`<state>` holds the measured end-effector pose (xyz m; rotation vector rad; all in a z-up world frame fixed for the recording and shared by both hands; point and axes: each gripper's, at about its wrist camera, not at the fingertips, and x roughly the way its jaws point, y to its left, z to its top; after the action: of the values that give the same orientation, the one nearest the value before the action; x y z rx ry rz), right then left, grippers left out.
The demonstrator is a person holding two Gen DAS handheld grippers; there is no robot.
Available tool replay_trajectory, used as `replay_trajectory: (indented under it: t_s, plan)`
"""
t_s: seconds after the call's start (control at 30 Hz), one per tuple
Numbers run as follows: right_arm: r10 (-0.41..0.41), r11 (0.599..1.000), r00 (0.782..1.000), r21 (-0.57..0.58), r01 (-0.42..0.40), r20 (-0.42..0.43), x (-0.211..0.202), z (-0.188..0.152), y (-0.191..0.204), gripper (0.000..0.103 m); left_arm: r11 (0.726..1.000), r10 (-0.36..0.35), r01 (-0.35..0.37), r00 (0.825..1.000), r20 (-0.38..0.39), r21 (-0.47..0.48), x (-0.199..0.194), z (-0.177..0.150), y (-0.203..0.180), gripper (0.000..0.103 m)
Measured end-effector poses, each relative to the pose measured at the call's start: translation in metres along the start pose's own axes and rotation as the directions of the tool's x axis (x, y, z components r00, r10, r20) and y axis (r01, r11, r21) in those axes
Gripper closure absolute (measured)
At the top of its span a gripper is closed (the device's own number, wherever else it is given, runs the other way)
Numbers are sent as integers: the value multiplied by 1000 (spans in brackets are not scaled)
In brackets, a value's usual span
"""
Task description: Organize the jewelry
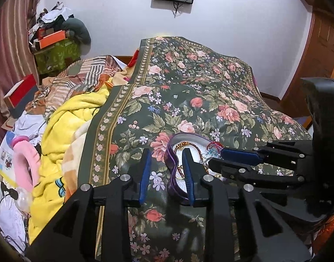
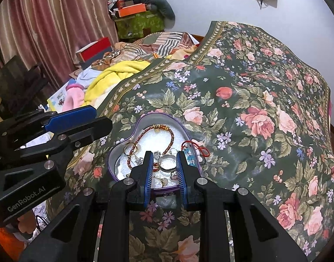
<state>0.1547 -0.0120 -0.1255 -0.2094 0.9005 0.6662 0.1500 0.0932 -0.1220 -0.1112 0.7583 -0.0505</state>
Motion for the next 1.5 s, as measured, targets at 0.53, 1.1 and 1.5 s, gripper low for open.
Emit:
replay_trajectory:
  t_s: [0.53,1.1,1.5]
  plan:
    - [-53,998,973,46,43,224,-98,11,-4,84,998,-1,-8,989,145,61,-71,18,-31,75]
    - [-166,986,792,76,150,587,-251,-18,39,84,992,-15,-47,879,477,119,-230,18,-77,66]
    - [-266,962,670,146,232,693,-286,-43,65,18,998,-7,-31,816,578,57,-286,-2,-74,44]
